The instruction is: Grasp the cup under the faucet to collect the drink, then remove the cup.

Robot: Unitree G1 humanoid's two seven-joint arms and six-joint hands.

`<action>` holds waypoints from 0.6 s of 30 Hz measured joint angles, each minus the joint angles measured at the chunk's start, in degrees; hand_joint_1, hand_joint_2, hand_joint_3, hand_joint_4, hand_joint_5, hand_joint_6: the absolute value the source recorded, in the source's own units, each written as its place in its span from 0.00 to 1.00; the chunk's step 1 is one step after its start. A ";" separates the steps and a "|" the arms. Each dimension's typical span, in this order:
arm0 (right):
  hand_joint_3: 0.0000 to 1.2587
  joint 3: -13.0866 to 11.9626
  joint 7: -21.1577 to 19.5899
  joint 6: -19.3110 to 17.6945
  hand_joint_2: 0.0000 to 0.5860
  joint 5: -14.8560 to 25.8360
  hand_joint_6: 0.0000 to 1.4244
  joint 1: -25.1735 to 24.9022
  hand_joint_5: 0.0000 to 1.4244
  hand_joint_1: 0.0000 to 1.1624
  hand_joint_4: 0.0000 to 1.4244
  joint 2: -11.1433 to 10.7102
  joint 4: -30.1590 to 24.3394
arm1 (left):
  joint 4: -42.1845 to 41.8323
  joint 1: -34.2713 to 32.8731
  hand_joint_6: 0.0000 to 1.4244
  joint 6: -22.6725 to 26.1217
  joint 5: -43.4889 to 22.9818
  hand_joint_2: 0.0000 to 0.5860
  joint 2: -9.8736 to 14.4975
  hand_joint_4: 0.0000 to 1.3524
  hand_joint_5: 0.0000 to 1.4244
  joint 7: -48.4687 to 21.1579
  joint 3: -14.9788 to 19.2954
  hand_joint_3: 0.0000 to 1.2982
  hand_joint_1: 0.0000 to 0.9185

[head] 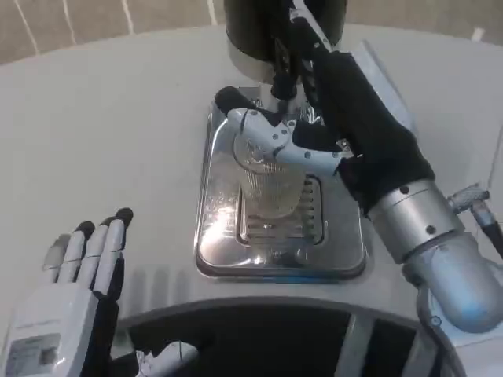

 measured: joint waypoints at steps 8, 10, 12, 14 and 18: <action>0.00 0.07 1.22 0.81 0.66 1.11 0.00 -0.77 0.00 0.73 0.00 -0.48 0.51 | 0.00 0.20 0.01 0.15 -0.03 0.10 -0.25 0.00 0.00 -0.16 0.01 0.00 0.00; 0.00 0.16 2.41 1.54 0.66 1.22 0.00 -1.20 0.00 0.73 0.00 -1.53 0.44 | 0.00 0.27 0.01 0.32 -0.04 0.11 -0.67 0.00 0.00 -0.53 0.01 0.00 0.00; 0.00 0.29 3.14 2.27 0.66 1.27 0.00 -1.63 0.00 0.70 0.00 -2.07 0.33 | -0.02 0.25 0.00 0.56 -0.06 0.10 -0.78 0.00 0.00 -1.01 0.01 0.00 0.00; 0.00 0.73 4.09 3.03 0.66 1.10 0.00 -2.03 0.00 0.69 0.00 -3.12 -0.01 | -0.03 0.08 0.00 1.16 -0.38 0.10 -0.79 0.00 0.00 -2.55 -0.02 0.00 0.00; 0.00 2.52 6.21 4.49 0.64 -0.97 0.00 -3.32 0.00 0.68 0.00 -6.60 -0.96 | 0.02 -0.62 0.00 2.92 -1.32 0.10 -1.00 0.00 0.00 -5.82 -0.21 0.00 0.00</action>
